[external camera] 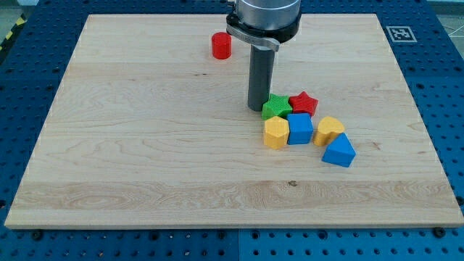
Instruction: Push the green circle towards bottom center
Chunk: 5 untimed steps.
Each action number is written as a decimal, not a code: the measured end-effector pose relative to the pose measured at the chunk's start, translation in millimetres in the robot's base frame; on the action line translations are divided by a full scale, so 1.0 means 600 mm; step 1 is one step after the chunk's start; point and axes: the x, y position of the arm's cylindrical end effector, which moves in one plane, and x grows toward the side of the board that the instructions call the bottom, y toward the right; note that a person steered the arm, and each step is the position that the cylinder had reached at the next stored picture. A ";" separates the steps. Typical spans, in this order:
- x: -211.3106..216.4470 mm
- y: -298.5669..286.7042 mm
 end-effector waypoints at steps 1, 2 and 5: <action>-0.039 -0.009; -0.068 0.007; -0.152 0.202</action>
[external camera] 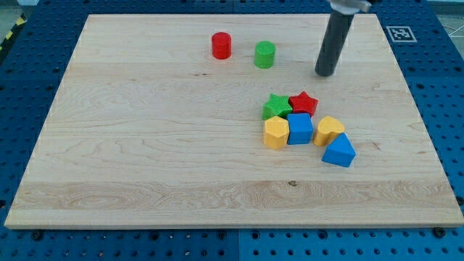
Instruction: Push the green circle towards bottom center
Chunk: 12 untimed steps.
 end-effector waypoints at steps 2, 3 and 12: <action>-0.059 -0.208; -0.017 -0.318; 0.109 -0.362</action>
